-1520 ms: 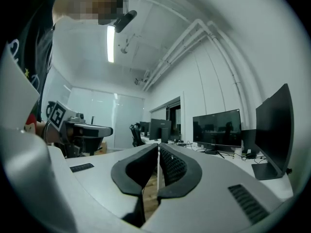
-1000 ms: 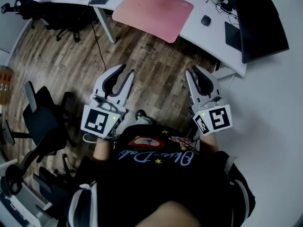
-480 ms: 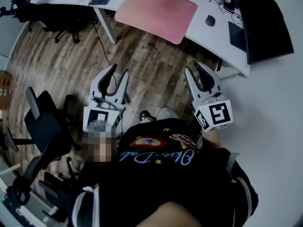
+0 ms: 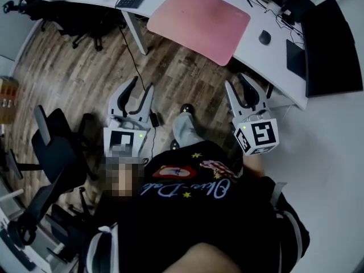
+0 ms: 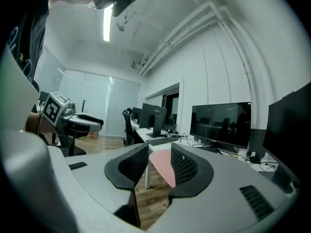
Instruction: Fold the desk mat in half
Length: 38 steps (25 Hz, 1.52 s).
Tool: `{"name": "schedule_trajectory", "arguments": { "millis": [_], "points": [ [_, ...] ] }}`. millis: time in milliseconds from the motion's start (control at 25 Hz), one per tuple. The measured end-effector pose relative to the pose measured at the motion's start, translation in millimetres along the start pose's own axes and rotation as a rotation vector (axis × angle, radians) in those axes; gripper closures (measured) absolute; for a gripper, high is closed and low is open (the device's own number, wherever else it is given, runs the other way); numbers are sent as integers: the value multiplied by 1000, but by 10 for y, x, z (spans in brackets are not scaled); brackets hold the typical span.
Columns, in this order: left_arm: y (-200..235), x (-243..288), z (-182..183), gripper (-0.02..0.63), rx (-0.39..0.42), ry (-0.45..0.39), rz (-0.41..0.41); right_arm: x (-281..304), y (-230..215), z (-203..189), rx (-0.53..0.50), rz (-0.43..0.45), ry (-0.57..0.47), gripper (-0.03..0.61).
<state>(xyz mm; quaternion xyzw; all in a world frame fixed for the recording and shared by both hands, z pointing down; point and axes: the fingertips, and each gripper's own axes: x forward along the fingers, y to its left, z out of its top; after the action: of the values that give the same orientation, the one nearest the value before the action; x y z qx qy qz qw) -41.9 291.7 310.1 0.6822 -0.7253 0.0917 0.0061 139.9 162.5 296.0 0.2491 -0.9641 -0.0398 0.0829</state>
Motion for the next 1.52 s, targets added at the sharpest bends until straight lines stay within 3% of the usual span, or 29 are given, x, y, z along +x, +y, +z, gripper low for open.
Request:
{"name": "schedule_trajectory", "arguments": {
  "millis": [360, 640, 1120, 1280, 1520],
  "points": [
    [564, 608, -166, 456, 25, 60, 56, 865, -350, -92, -8, 5, 30, 451],
    [792, 1156, -234, 443, 110, 100, 65, 1344, -662, -227, 5, 1, 63, 445],
    [878, 2098, -734, 410, 388, 284, 57, 1599, -1258, -750, -21, -105, 186, 416],
    [888, 2364, -904, 390, 482, 308, 46, 1633, -1274, -946, 14, -116, 223, 405],
    [986, 2678, -1272, 371, 628, 362, -25, 1707, -1147, -1296, -14, -172, 344, 389]
  ]
}}
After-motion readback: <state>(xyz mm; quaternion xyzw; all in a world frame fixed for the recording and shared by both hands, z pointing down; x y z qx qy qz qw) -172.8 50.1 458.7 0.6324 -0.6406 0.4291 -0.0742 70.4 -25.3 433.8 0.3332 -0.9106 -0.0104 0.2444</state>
